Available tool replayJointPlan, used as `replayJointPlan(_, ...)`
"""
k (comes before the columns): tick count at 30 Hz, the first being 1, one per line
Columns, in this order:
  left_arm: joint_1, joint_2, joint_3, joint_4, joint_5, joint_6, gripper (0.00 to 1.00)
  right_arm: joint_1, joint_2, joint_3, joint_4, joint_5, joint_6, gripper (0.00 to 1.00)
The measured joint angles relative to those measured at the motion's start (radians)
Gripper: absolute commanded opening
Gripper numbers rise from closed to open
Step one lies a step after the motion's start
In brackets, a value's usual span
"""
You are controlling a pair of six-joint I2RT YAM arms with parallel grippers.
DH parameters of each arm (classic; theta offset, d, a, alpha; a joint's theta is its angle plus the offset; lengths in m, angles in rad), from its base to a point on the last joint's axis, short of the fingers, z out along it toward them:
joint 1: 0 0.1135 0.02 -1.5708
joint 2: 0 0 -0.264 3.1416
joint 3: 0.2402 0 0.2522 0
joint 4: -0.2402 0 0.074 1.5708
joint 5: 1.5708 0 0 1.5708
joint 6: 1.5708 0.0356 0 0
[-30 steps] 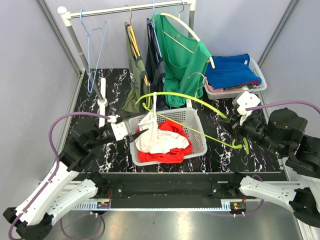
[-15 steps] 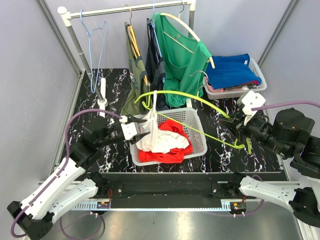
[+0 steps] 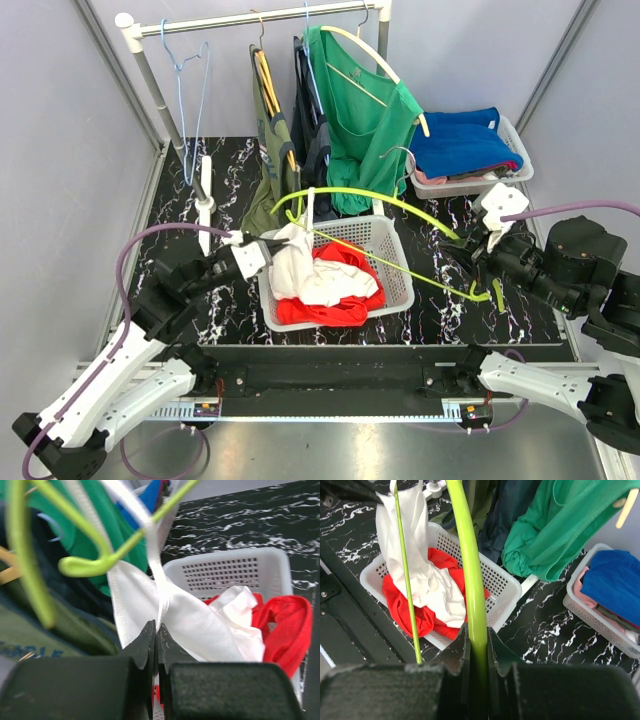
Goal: Remove the tank top from the hanger
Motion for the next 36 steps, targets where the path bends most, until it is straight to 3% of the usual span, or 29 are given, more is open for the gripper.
replayJointPlan(11,0.116,-0.056,0.037,0.049,-0.130,-0.047,0.00,0.000,0.005,0.032,-0.136,0.040,0.043,0.00)
replayJointPlan(20,0.135,-0.060,0.039,0.071,-0.194,-0.054,0.00,0.000,-0.005,0.092,-0.194,0.111,0.063,0.00)
replayJointPlan(27,0.119,-0.006,0.077,0.069,-0.046,-0.087,0.00,0.000,-0.027,0.170,-0.226,0.180,0.081,0.00)
replayJointPlan(36,-0.026,0.160,0.209,0.090,0.109,-0.108,0.07,0.000,-0.109,0.192,-0.149,0.266,0.109,0.00)
